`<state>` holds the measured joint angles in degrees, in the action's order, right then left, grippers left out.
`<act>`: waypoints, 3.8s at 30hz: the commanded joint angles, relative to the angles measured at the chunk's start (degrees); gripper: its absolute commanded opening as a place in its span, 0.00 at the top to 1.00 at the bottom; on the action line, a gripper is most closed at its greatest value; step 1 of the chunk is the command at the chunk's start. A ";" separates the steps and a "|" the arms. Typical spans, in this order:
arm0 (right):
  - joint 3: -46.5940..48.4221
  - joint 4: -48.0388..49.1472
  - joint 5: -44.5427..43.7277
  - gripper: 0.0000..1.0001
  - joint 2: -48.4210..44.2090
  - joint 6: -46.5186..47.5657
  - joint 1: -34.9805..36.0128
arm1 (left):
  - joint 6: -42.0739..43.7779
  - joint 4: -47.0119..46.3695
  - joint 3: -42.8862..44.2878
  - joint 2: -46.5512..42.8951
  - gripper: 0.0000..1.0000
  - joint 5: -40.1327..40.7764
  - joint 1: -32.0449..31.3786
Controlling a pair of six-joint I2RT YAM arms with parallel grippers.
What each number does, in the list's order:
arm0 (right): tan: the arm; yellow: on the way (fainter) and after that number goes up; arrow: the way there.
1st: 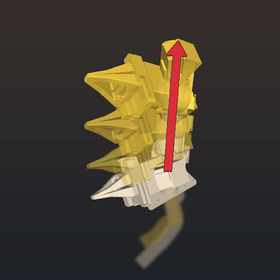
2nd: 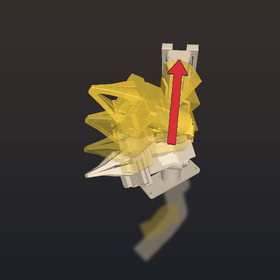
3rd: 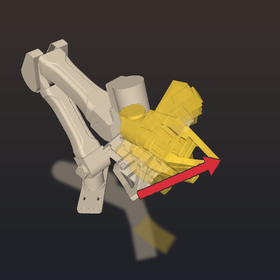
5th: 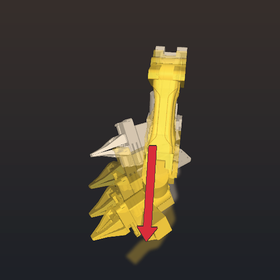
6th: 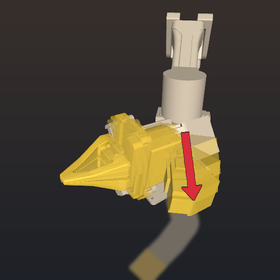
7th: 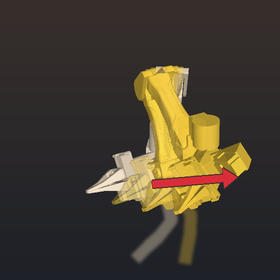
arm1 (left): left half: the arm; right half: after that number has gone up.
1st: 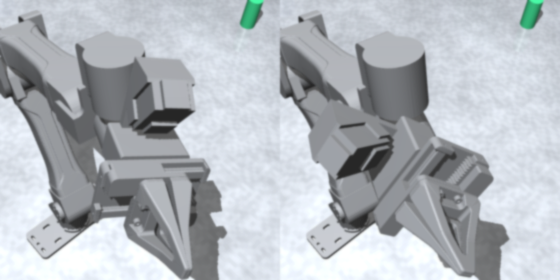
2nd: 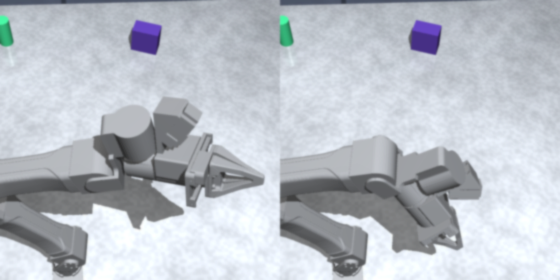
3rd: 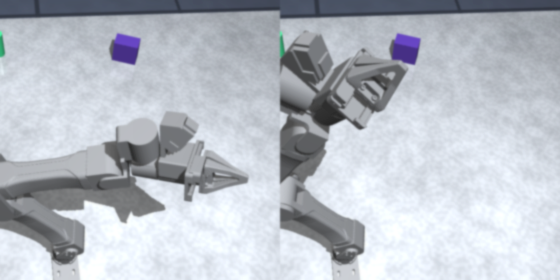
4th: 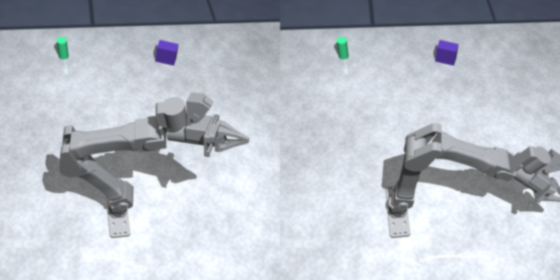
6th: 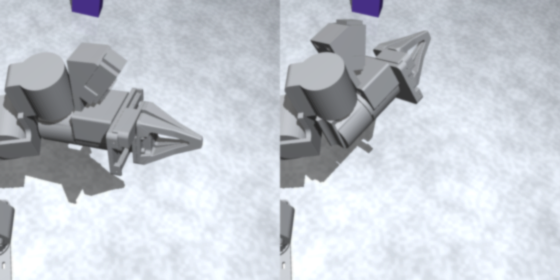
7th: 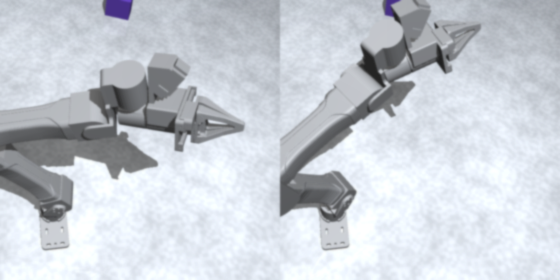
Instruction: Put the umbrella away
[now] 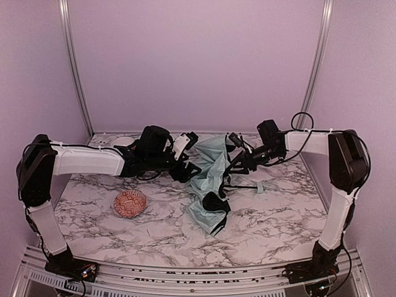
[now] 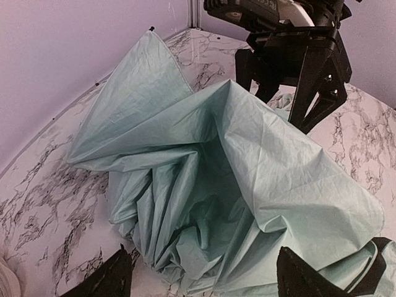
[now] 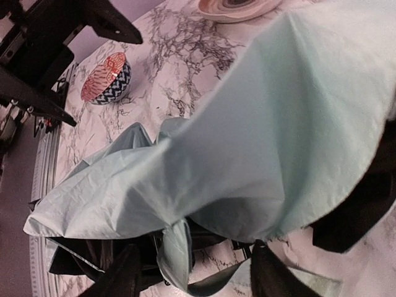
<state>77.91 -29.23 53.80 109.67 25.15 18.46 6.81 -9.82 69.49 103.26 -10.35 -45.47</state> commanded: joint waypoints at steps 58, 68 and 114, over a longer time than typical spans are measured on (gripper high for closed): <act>28.85 -24.35 -24.02 0.48 -6.19 -27.50 38.34 | -11.50 -10.65 -8.39 4.24 0.12 7.45 3.20; 30.75 -19.43 -33.53 0.03 -6.16 -22.32 5.87 | -7.25 -10.19 -16.14 -7.60 0.13 8.25 3.20; -14.64 9.47 -21.65 0.98 -19.68 -11.93 32.51 | -3.29 -9.14 -35.73 -27.16 0.07 -3.12 -2.19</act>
<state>67.02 -24.14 34.02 89.14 14.68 46.33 3.92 -18.94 33.87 78.15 -14.87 -49.39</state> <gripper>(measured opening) 0.019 0.929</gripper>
